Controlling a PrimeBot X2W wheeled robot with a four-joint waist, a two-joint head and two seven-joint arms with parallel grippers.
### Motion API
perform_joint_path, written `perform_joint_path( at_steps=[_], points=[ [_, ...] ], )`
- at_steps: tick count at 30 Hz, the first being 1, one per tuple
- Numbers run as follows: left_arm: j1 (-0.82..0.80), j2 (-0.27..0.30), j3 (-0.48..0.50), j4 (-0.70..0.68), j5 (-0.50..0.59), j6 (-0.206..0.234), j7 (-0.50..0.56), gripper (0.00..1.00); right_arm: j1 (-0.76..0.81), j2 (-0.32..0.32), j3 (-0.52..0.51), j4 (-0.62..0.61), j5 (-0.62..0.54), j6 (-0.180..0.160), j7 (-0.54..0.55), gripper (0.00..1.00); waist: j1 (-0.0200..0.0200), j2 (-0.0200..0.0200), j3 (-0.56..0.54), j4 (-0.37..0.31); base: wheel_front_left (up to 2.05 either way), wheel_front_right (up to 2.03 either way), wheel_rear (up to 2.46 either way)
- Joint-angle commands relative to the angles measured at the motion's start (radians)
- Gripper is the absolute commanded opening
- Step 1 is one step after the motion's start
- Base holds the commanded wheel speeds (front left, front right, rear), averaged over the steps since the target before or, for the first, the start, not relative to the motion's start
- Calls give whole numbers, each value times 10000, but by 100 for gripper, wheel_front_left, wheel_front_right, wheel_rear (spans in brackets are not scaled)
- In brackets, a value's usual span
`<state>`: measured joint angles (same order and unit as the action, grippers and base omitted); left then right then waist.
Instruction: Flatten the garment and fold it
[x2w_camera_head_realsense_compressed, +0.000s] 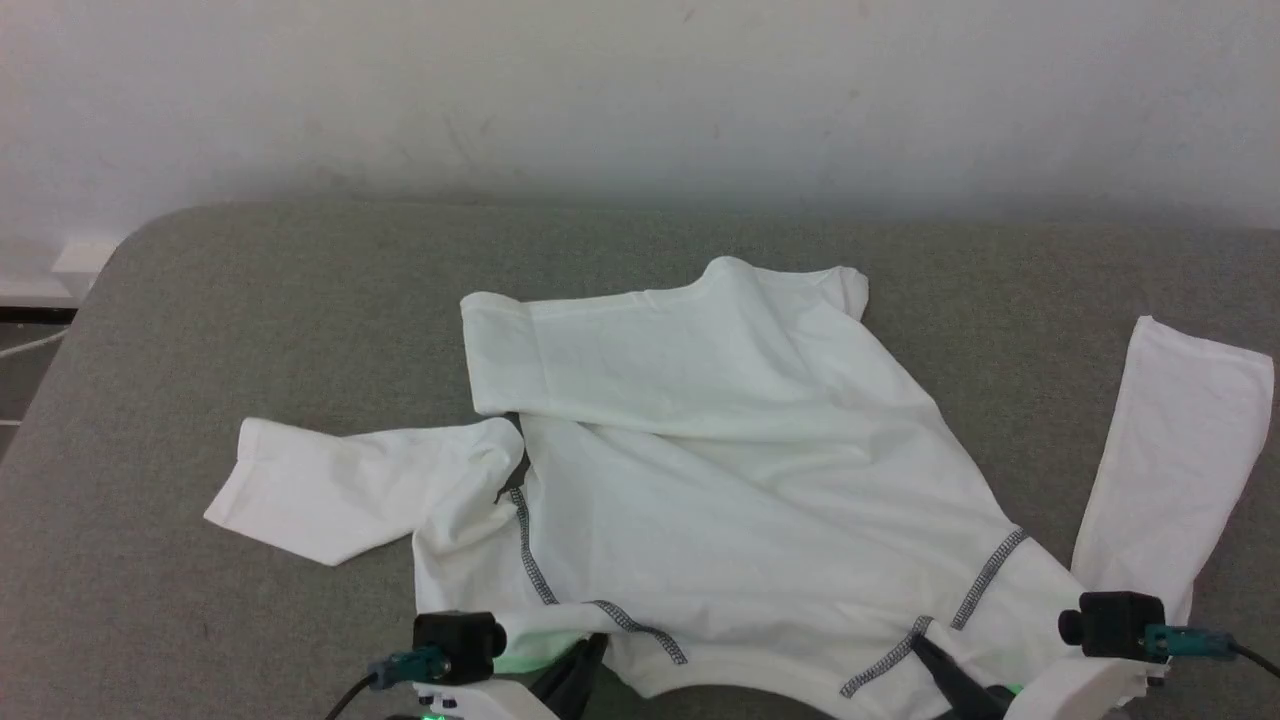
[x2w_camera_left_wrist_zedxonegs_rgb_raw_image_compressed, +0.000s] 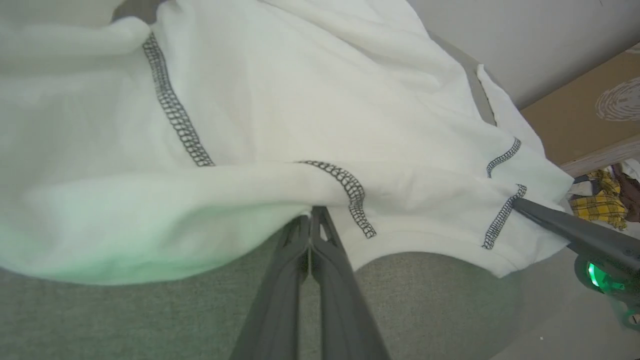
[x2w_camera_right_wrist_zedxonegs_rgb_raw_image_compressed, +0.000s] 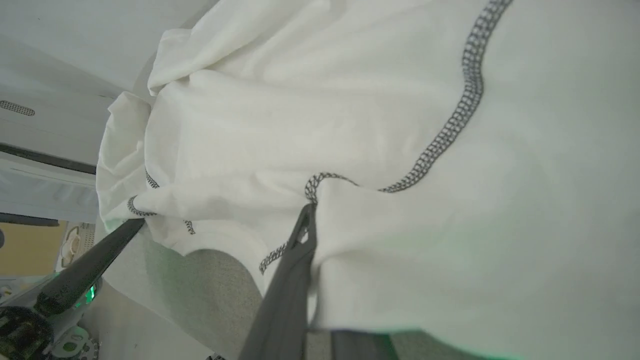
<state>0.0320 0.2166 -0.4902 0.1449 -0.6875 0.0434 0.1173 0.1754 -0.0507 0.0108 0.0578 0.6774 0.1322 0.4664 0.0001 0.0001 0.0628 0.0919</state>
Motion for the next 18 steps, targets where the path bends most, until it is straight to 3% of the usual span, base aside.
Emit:
perform_joint_path(
  at_steps=[1, 4, 10, 18],
  points=[
    [91, 85, 1, -251, 46, -66, 38, 0, 147, 4, -39, -408, -252, -15, 64, 0, -1, -1, -226, -27, 0, 0, 0],
    [201, 256, 90, -1071, 3, -30, 75, 0, 346, -38, -141, -1708, -843, -15, 363, 0, -1, -1, -451, -98, 0, 0, 0],
    [210, 754, 418, -3022, -133, 69, 418, 0, 148, -447, -503, -3803, -837, -15, 869, 0, -1, -1, -861, -213, 0, 0, 0],
    [-764, 1471, 1195, -5359, 68, 361, 940, 0, -1782, -1293, -764, -5387, -206, -15, 1064, 0, -1, -1, -1166, -317, 0, 0, 0]
  ],
)
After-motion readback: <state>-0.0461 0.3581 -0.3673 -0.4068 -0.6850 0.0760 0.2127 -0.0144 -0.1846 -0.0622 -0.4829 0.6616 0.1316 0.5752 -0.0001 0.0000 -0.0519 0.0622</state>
